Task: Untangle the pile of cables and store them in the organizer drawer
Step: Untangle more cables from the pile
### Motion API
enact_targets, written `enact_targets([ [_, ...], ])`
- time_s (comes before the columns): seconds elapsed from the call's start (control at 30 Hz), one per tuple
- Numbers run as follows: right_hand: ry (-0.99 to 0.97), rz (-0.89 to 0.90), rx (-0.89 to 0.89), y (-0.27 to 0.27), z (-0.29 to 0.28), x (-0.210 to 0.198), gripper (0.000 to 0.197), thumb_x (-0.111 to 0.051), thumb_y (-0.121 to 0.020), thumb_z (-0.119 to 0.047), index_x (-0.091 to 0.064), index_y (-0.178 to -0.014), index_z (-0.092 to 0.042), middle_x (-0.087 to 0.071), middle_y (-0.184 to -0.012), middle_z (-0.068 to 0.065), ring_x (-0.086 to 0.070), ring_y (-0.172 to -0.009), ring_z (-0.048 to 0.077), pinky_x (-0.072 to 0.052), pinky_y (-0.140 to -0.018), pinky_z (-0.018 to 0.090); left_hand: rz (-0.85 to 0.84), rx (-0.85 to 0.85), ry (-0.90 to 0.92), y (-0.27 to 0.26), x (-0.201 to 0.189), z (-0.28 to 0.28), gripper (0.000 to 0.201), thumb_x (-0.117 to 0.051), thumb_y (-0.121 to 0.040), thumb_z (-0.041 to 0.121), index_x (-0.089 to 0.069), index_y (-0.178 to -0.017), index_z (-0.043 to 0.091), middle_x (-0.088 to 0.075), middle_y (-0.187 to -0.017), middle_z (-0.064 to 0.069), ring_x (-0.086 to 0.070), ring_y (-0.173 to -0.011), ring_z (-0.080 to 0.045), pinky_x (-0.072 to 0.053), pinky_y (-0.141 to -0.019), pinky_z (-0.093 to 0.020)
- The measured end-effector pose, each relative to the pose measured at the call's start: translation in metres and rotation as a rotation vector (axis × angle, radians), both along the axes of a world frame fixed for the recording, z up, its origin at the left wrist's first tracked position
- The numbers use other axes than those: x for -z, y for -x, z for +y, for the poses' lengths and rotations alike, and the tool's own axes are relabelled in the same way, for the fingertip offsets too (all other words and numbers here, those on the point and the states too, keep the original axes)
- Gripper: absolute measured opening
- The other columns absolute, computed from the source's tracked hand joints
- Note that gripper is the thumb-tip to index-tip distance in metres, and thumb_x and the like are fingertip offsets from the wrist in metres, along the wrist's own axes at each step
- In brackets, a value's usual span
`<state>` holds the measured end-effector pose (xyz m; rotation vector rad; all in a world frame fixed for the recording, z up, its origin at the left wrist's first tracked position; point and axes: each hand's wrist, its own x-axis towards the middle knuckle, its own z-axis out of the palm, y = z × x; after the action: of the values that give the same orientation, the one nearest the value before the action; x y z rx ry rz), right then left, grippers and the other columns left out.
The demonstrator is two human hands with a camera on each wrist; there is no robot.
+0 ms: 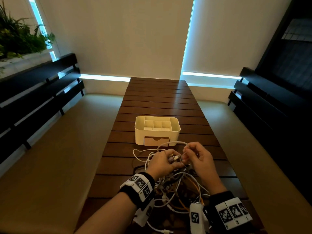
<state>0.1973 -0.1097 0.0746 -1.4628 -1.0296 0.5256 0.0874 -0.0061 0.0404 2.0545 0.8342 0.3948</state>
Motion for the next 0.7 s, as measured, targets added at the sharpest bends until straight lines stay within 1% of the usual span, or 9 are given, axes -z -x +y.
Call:
enact_targets([
  [0.07,-0.075,0.043,0.054,0.001,-0.002,-0.002,0.012,-0.052,-0.091,-0.005,-0.06,-0.085,-0.011,-0.061,-0.069,0.006,-0.059,-0.062,0.015,-0.052,-0.061,0.022,0.049,-0.028,-0.028,0.001,-0.004,0.004,0.029,-0.075,-0.075,0.043,-0.065,-0.1,0.033,-0.065,-0.088,0.015,-0.057,-0.079,0.002,-0.043,-0.065,-0.017],
  [0.17,-0.173,0.029,0.112,0.012,-0.002,-0.008,0.015,-0.051,-0.091,-0.004,-0.06,-0.085,-0.014,-0.06,-0.067,0.003,-0.057,-0.06,0.011,-0.051,-0.058,0.02,0.101,-0.073,-0.072,-0.001,-0.008,0.006,0.028,-0.074,-0.072,0.049,-0.066,-0.095,0.035,-0.068,-0.091,0.011,-0.061,-0.087,-0.008,-0.052,-0.077,-0.029],
  [0.23,-0.239,-0.024,0.151,0.018,0.0,-0.018,0.018,-0.052,-0.091,-0.004,-0.059,-0.084,-0.019,-0.061,-0.069,-0.002,-0.056,-0.059,0.009,-0.05,-0.056,0.018,0.156,-0.062,-0.106,-0.002,-0.008,0.004,0.028,-0.072,-0.073,0.05,-0.065,-0.095,0.033,-0.066,-0.095,0.01,-0.06,-0.09,-0.011,-0.053,-0.082,-0.034],
  [0.37,-0.342,-0.122,0.177,0.023,-0.001,-0.033,0.019,-0.053,-0.09,-0.007,-0.058,-0.084,-0.024,-0.061,-0.073,-0.007,-0.056,-0.06,0.008,-0.049,-0.054,0.017,0.148,-0.076,-0.212,-0.002,-0.003,0.001,0.034,-0.067,-0.076,0.053,-0.064,-0.101,0.03,-0.061,-0.102,0.008,-0.058,-0.095,-0.012,-0.052,-0.082,-0.035],
  [0.47,-0.406,0.007,0.192,0.033,0.002,-0.038,0.015,-0.051,-0.09,-0.007,-0.058,-0.086,-0.02,-0.062,-0.071,-0.009,-0.054,-0.058,0.004,-0.048,-0.054,0.014,0.084,-0.087,-0.315,-0.001,-0.005,0.0,0.033,-0.064,-0.08,0.052,-0.064,-0.106,0.031,-0.059,-0.107,0.007,-0.057,-0.094,-0.012,-0.051,-0.08,-0.034],
  [0.53,-0.424,0.125,0.165,0.031,0.003,-0.043,0.013,-0.05,-0.09,-0.006,-0.059,-0.089,-0.016,-0.063,-0.071,-0.011,-0.055,-0.059,0.002,-0.048,-0.055,0.013,-0.022,-0.112,-0.35,0.001,-0.005,-0.002,0.028,-0.066,-0.083,0.043,-0.066,-0.106,0.029,-0.057,-0.109,0.009,-0.055,-0.095,-0.01,-0.047,-0.078,-0.028],
  [0.6,-0.397,0.179,0.096,0.022,0.005,-0.045,0.015,-0.053,-0.089,-0.006,-0.058,-0.099,-0.015,-0.064,-0.082,-0.01,-0.057,-0.065,0.002,-0.051,-0.06,0.014,-0.129,-0.167,-0.325,0.004,-0.004,-0.006,0.02,-0.069,-0.083,0.035,-0.068,-0.099,0.024,-0.058,-0.103,0.01,-0.054,-0.09,-0.007,-0.043,-0.074,-0.023],
  [0.63,-0.333,0.193,0.066,0.017,0.006,-0.042,0.025,-0.056,-0.086,-0.006,-0.054,-0.109,-0.017,-0.062,-0.093,-0.011,-0.059,-0.072,0.003,-0.052,-0.063,0.016,-0.195,-0.199,-0.264,0.006,-0.003,-0.006,0.014,-0.071,-0.082,0.03,-0.068,-0.094,0.023,-0.06,-0.098,0.01,-0.055,-0.086,-0.005,-0.044,-0.072,-0.022],
  [0.7,-0.003,0.107,0.052,0.011,0.011,-0.028,0.043,-0.064,-0.083,-0.008,-0.047,-0.117,-0.027,-0.054,-0.11,-0.008,-0.059,-0.09,0.008,-0.051,-0.068,0.02,-0.324,-0.245,-0.048,0.01,-0.007,-0.006,0.007,-0.072,-0.082,0.021,-0.066,-0.086,0.021,-0.065,-0.087,0.008,-0.06,-0.079,-0.002,-0.048,-0.069,-0.017],
])
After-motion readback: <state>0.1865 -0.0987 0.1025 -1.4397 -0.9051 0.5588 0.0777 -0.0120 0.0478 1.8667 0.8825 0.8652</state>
